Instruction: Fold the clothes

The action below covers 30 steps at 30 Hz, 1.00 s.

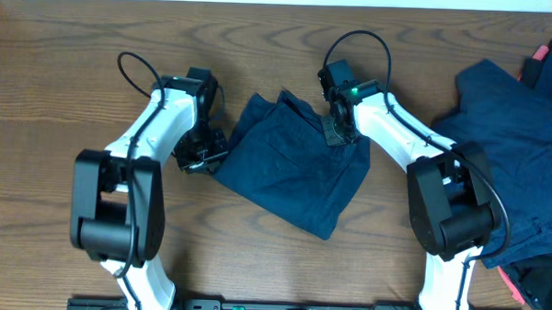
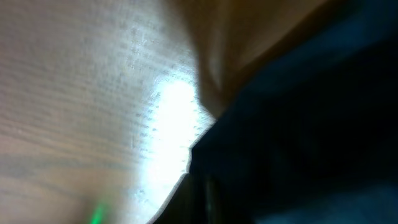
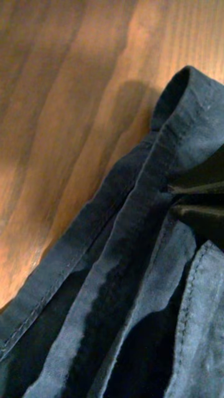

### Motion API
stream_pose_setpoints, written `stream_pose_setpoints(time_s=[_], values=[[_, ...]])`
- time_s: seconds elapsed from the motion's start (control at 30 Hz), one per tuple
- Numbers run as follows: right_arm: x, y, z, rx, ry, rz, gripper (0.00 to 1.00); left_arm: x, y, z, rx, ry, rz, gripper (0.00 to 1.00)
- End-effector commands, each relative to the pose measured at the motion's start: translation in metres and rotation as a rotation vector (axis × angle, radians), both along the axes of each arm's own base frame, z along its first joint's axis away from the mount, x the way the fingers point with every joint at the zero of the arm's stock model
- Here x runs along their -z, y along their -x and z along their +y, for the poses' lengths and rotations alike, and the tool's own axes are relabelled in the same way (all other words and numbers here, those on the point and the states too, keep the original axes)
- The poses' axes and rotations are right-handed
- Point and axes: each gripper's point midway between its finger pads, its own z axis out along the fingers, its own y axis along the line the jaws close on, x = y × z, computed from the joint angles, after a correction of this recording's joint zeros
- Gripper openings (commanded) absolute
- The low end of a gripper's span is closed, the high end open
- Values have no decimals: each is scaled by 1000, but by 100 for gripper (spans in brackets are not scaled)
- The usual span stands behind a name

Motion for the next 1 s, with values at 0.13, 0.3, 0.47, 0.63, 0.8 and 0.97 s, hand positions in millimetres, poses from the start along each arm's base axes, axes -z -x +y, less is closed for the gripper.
stream_pose_setpoints(time_s=[0.13,0.3,0.47,0.63,0.8,0.97], values=[[-67,-12,-6,50,-62,-150,53,-47,-49,2,99,50,-296,98],[-112,-8,-10,56,-99,-231,68,-54,-77,-2,166,65,-422,98],[-136,-5,-11,57,-120,-276,69,-57,-98,-15,300,111,-528,98],[-135,2,-14,59,-110,-252,68,-51,-107,-19,326,129,-550,98],[-134,4,-15,59,-105,-242,68,-47,-110,-42,360,260,-564,98],[-133,5,-15,59,-103,-238,68,-26,-107,-48,361,289,-512,98]])
